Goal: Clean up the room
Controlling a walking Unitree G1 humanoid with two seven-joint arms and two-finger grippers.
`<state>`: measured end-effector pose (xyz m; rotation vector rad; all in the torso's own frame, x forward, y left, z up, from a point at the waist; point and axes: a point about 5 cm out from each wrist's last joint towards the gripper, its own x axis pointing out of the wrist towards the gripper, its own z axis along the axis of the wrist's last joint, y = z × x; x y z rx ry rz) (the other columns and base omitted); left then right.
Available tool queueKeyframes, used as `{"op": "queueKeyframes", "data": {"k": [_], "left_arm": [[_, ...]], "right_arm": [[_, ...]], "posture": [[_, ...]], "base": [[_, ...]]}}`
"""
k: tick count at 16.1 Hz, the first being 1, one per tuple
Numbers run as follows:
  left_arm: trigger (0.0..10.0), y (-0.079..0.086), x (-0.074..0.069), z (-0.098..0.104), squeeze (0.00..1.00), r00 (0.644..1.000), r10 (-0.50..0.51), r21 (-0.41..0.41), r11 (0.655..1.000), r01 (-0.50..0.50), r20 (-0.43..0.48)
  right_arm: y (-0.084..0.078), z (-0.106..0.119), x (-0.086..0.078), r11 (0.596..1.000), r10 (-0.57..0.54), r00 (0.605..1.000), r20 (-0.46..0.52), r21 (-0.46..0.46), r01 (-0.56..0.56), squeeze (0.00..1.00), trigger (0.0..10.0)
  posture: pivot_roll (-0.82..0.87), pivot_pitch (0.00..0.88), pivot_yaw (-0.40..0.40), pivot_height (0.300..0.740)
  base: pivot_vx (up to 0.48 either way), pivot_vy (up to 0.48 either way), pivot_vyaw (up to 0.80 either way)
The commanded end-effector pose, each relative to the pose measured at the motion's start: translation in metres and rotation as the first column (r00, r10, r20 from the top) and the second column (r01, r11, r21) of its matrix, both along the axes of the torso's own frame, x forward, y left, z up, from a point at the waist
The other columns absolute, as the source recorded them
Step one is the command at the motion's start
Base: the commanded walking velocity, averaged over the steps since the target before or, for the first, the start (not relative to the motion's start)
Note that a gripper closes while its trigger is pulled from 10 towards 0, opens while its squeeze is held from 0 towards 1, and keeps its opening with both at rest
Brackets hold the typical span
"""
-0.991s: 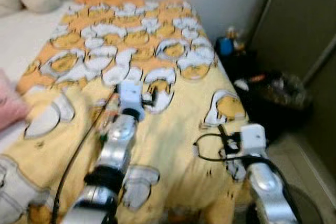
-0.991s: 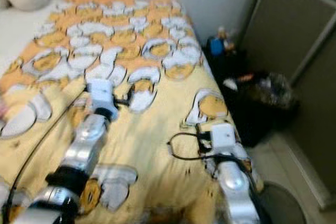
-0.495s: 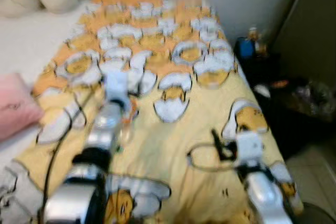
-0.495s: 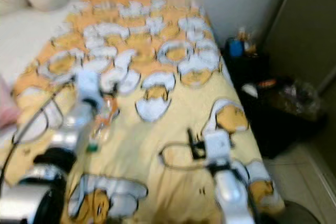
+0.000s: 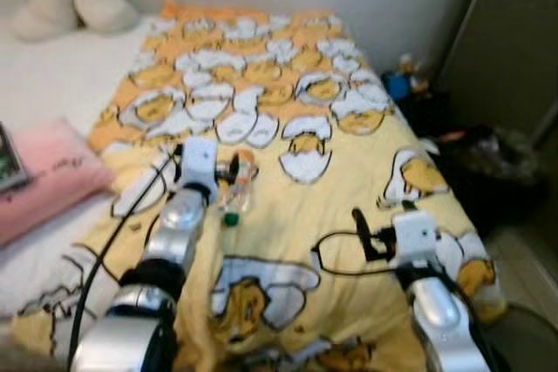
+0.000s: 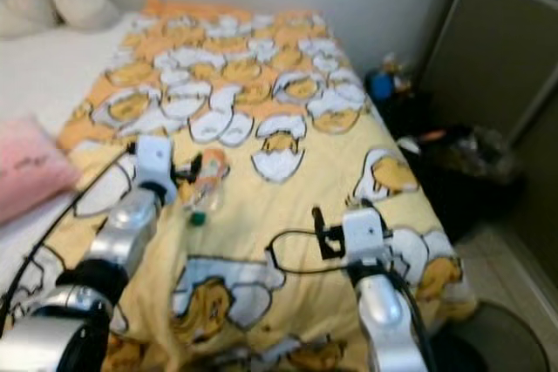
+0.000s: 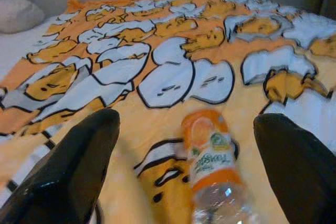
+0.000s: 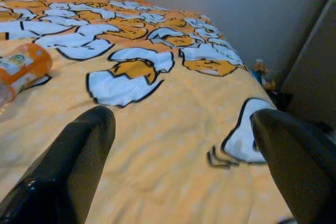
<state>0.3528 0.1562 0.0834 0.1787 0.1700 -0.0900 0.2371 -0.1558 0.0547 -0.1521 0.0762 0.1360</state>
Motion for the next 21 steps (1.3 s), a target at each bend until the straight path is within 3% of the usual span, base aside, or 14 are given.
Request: {"op": "queueKeyframes", "data": {"k": [1,4,7,9,12,14,15,18,21], "left_arm": [[10.0,-0.002,0.007,0.008,0.0,1.0,-0.003,0.021,1.0,0.003,0.014],[10.0,-0.01,0.017,0.019,0.0,1.0,-0.016,-0.002,1.0,0.016,0.012],[10.0,-0.021,0.032,0.038,0.0,1.0,0.009,0.004,1.0,-0.009,0.022],[10.0,-0.017,0.035,0.041,0.0,0.998,0.062,-0.021,0.998,-0.062,0.021],[10.0,-0.019,0.031,0.03,0.0,0.997,0.066,-0.091,0.993,-0.069,-0.039],[10.0,-0.036,0.024,0.016,0.0,0.996,-0.016,-0.064,0.998,0.01,-0.087],[10.0,-0.036,0.018,0.004,0.0,0.992,0.017,-0.046,0.999,-0.023,-0.124],[10.0,-0.027,0.015,-0.002,0.0,0.987,0.077,-0.017,0.997,-0.08,-0.142],[10.0,-0.025,0.011,-0.01,0.0,0.982,0.073,0.024,0.997,-0.07,-0.173]], "right_arm": [[0.003,0.0,-0.001,1.0,0.01,1.0,-0.003,0.007,-0.01,0.0,10.0],[0.002,-0.001,-0.014,1.0,0.008,1.0,-0.008,0.008,-0.008,0.0,10.0],[-0.005,-0.005,-0.042,1.0,-0.003,0.999,-0.052,-0.017,0.002,0.0,10.0],[-0.008,-0.003,-0.061,1.0,-0.016,0.998,-0.067,-0.028,0.014,0.0,10.0],[-0.013,-0.002,-0.082,0.999,-0.021,0.995,-0.102,-0.047,0.016,0.0,10.0],[-0.014,0.004,-0.099,0.998,-0.036,0.991,-0.127,-0.051,0.03,0.0,10.0],[-0.009,0.006,-0.116,0.998,-0.018,0.987,-0.157,-0.06,0.009,0.0,10.0],[-0.008,0.012,-0.129,0.998,-0.031,0.983,-0.181,-0.062,0.02,0.0,10.0],[-0.009,0.016,-0.136,0.997,-0.037,0.98,-0.194,-0.07,0.024,0.0,10.0]], "posture": [[-0.05,0.0,0.006,0.727],[-0.08,0.0,0.009,0.727],[-0.16,0.052,0.018,0.727],[-0.21,0.086,0.018,0.727],[-0.25,0.151,0.021,0.727],[-0.28,0.2,0.02,0.727],[-0.3,0.242,0.018,0.727],[-0.32,0.281,0.023,0.727],[-0.34,0.288,0.018,0.727]], "base": [[0.0,0.0,0.0],[0.0,0.0,0.0],[0.0,0.0,0.0],[0.0,0.0,0.0],[0.0,0.0,0.0],[0.0,0.0,0.0],[0.0,0.0,0.0],[0.0,0.0,0.0],[0.0,0.0,0.0]]}}
